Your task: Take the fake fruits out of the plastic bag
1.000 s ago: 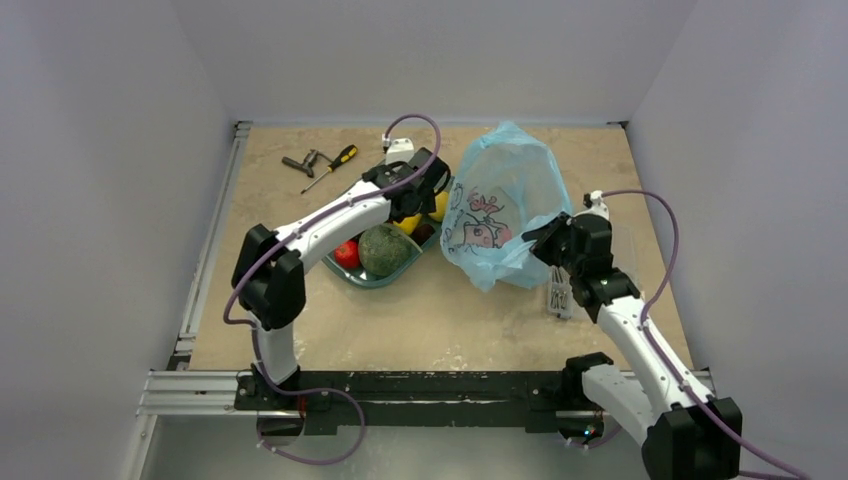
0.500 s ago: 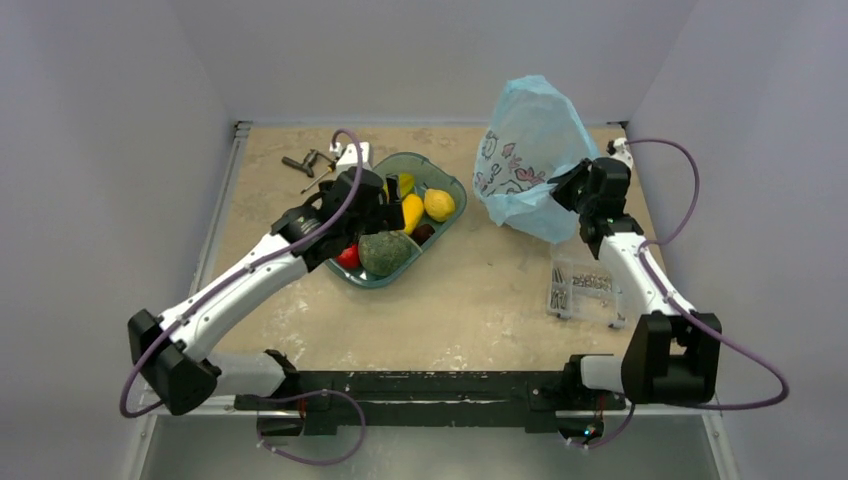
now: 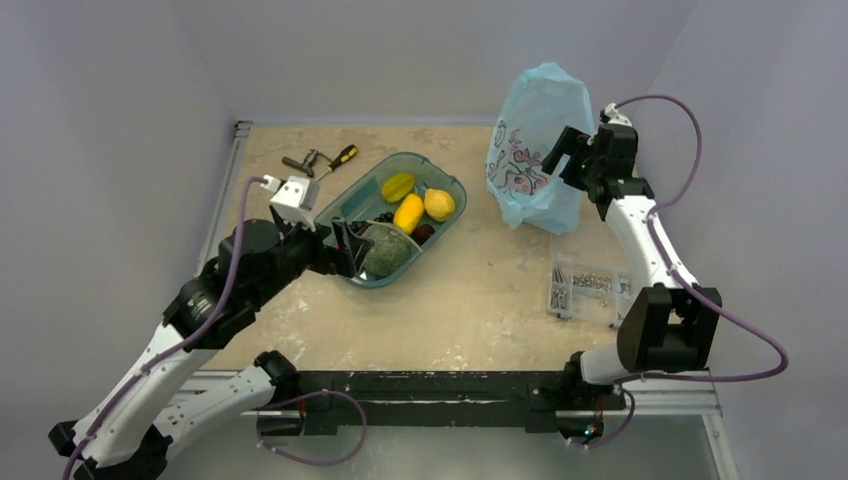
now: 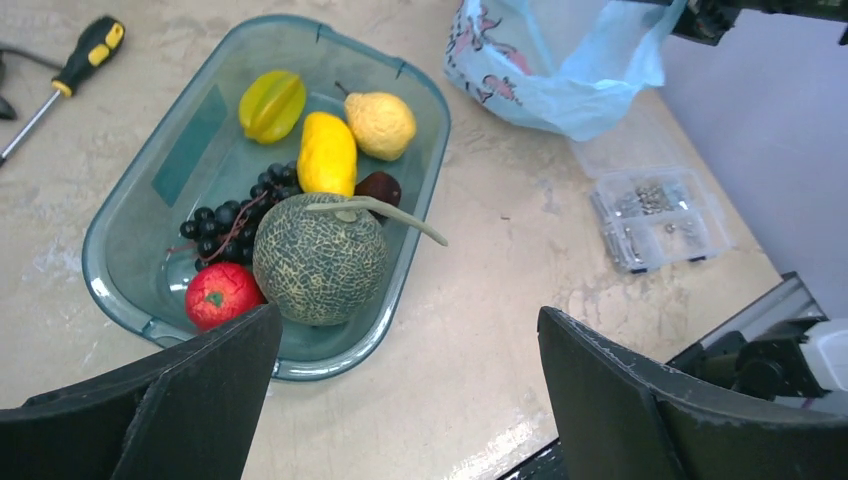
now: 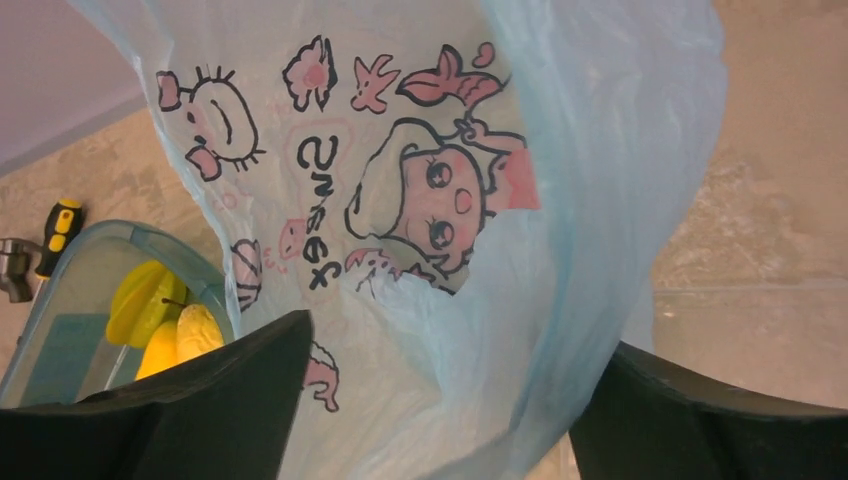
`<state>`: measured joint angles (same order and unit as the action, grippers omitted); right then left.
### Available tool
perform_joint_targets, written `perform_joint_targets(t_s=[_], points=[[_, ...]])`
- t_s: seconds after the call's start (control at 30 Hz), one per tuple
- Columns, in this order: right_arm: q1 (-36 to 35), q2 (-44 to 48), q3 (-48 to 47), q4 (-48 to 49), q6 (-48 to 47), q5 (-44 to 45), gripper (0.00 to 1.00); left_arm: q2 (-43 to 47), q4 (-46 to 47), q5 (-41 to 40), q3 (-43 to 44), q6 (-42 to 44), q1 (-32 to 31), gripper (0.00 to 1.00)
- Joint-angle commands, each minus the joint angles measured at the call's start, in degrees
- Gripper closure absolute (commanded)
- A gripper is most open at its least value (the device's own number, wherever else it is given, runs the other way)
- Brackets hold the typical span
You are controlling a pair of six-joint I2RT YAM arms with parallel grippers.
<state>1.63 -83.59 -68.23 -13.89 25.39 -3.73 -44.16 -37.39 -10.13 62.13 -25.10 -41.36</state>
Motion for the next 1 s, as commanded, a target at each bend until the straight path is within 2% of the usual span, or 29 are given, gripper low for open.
perform_joint_targets(t_s=[0.0, 0.1, 0.23, 0.5, 0.63, 0.8, 0.97], points=[[-0.04, 6.76, -7.06, -14.5, -8.36, 9.13, 0.04, 5.18, -2.19, 3.79, 1.79, 3.13, 0.23, 0.0], [-0.05, 13.57, -7.66, -18.9, -8.85, 13.47, 0.01, 8.76, -5.36, 2.61, 3.44, 3.2, 0.19, 0.0], [-0.13, 22.31, -9.34, -24.64, -8.63, 14.82, 0.01, 13.57, -6.05, 0.05, 4.33, 3.48, 0.23, 0.0], [-0.12, 40.44, -8.97, -24.42, -7.88, 6.94, 0.01, 17.57, -7.29, -1.19, 8.77, 3.2, 0.23, 0.0], [-0.13, 47.98, -8.78, -23.08, -6.71, 6.69, 0.01, 19.09, -7.19, -2.92, 9.18, 3.86, 0.23, 0.0], [-0.13, 52.75, -9.71, -23.79, -5.89, 9.86, 0.01, 18.94, -8.59, -4.89, 10.99, 4.98, 0.22, 0.0], [-0.11, 53.69, -10.45, -24.72, -4.7, 13.95, 0.01, 19.33, -8.49, -6.7, 11.25, 6.23, 0.22, 0.0]])
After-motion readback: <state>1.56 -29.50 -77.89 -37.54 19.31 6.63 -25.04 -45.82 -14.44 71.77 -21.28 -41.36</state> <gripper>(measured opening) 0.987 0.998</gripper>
